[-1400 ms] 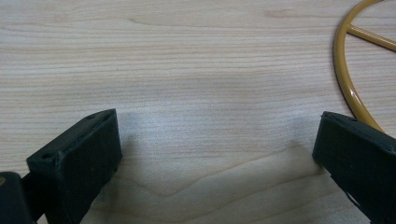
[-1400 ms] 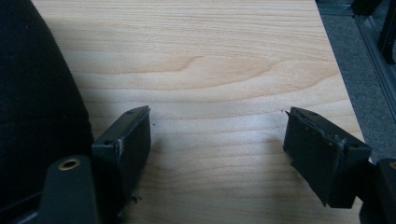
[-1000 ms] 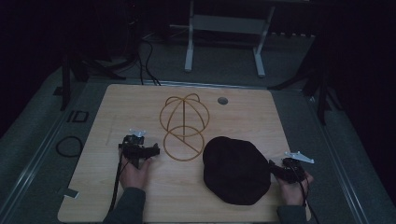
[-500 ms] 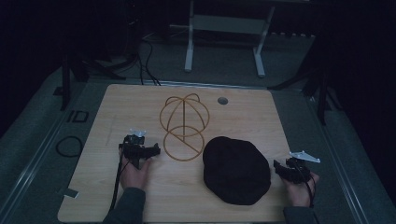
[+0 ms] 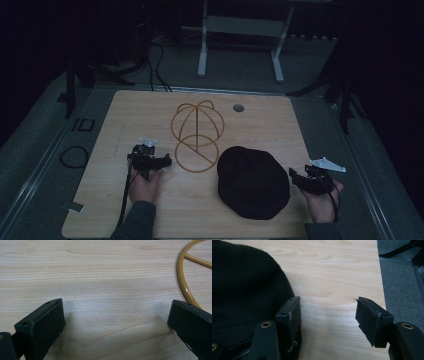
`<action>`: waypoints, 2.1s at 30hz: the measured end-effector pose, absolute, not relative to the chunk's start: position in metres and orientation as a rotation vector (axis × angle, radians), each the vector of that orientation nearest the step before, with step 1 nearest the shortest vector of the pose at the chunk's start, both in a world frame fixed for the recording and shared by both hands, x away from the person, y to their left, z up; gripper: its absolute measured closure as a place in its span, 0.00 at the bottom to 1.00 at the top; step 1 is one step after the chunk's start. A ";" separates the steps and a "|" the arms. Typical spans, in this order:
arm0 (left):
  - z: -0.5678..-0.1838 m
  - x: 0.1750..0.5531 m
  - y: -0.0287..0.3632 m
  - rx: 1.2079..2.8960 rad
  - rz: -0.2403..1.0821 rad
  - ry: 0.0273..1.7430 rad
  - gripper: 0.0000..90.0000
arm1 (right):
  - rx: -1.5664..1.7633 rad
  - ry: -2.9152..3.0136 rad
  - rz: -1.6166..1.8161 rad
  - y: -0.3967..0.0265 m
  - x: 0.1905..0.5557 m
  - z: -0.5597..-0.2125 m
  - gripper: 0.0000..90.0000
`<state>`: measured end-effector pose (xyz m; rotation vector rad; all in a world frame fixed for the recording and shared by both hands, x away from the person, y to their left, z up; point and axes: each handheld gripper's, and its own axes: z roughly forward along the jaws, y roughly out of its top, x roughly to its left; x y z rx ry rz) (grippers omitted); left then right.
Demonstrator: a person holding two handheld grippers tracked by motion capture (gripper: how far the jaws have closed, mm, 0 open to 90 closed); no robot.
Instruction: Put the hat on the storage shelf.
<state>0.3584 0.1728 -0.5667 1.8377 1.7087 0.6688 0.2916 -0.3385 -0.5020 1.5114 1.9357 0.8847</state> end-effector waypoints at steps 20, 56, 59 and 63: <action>-0.567 0.358 0.173 1.838 0.669 1.709 0.01 | 1.444 1.986 0.954 -0.315 0.287 -0.480 0.22; -0.567 0.358 0.173 1.835 0.669 1.709 0.01 | 1.278 2.082 1.152 -0.268 0.284 -0.455 0.12; -0.567 0.358 0.173 1.834 0.669 1.709 0.01 | 1.259 2.110 1.156 -0.263 0.286 -0.455 0.12; -0.567 0.358 0.173 1.834 0.669 1.709 0.01 | 1.244 2.137 1.156 -0.253 0.289 -0.455 0.12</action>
